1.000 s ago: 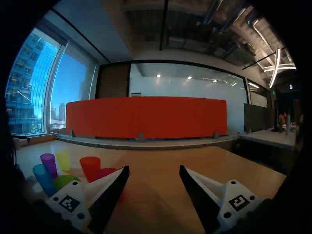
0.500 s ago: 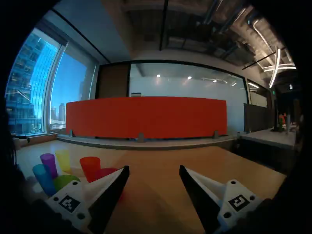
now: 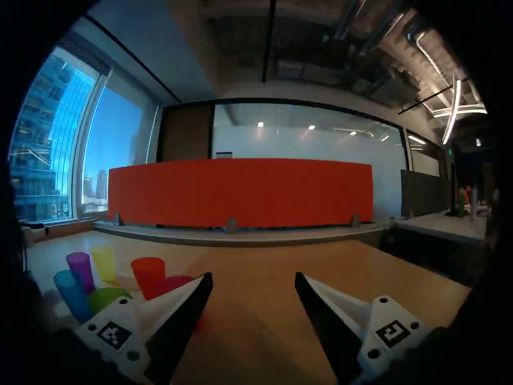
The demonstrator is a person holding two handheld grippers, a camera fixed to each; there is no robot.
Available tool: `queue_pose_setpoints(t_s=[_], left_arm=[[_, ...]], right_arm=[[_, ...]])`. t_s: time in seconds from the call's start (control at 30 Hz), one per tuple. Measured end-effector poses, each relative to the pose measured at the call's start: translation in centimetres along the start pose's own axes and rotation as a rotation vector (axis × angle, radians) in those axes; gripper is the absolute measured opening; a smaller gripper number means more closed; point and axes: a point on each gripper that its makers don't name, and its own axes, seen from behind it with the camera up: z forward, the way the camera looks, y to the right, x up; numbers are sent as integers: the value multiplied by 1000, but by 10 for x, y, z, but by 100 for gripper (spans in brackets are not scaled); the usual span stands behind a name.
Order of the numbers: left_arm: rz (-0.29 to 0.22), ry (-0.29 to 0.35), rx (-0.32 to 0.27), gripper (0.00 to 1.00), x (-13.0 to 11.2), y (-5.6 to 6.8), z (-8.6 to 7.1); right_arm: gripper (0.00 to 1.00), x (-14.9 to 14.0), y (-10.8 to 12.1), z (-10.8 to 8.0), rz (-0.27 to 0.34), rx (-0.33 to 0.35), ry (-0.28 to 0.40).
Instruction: Pour water
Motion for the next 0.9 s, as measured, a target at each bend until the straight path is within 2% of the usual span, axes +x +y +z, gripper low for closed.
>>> queue_pose_setpoints(t_s=[0.9], left_arm=[[0, 0, -1, 95, 0, 1, 1]], right_arm=[[99, 1, 0, 1, 0, 0, 0]])
